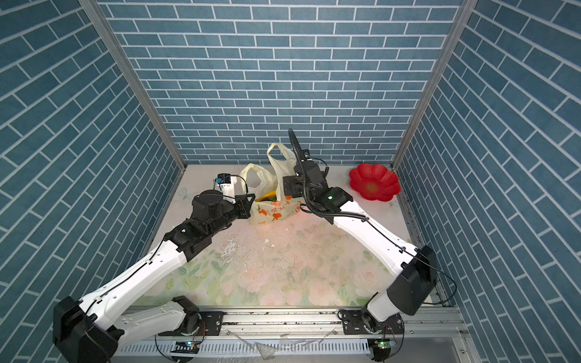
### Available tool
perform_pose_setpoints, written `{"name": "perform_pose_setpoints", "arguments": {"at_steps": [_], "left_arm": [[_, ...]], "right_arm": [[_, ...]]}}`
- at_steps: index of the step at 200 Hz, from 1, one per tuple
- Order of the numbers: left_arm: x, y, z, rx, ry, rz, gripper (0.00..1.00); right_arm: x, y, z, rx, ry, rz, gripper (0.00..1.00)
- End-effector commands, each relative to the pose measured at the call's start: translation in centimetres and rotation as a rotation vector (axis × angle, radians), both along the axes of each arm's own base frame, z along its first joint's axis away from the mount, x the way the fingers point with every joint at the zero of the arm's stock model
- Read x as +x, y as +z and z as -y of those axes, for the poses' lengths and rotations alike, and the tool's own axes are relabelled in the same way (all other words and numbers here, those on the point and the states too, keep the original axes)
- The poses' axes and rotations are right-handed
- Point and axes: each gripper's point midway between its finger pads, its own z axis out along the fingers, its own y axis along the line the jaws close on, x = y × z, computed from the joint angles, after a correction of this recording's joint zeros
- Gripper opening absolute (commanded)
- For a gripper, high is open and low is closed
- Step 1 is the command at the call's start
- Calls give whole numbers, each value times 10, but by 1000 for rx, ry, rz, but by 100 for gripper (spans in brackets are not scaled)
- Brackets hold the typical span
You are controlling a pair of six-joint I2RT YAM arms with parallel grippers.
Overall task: Take fruits out of the plastic bag
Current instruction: Move the plastic bag to the top-center of the table.
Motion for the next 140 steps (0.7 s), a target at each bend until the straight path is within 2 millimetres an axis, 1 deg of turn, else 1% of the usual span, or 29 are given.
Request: {"name": "perform_pose_setpoints", "arguments": {"at_steps": [1, 18, 42, 57, 83, 90, 117, 125, 140], "left_arm": [[-5, 5, -1, -36, 6, 23, 0], [-9, 3, -3, -44, 0, 23, 0], [-12, 0, -3, -56, -6, 20, 0], [-14, -2, -2, -62, -13, 13, 0], [-19, -1, -3, -84, -19, 11, 0], [-20, -2, -5, -89, -15, 11, 0], [-25, -5, -7, -115, -13, -2, 0], [-26, -6, -7, -117, -13, -5, 0], [-26, -11, -8, -106, -4, -18, 0]], "right_arm": [[-5, 6, -14, -115, 4, 47, 99], [-5, 3, -26, -165, 0, 60, 99], [5, -7, -38, -205, -7, 42, 99], [10, -9, -45, -211, -11, 37, 99], [30, -12, -38, -280, -117, 57, 98], [36, -10, -37, -294, -143, 65, 98], [57, -19, -38, -334, -208, 73, 95], [64, -20, -34, -337, -234, 67, 93], [77, -23, -20, -324, -290, 36, 85]]}}
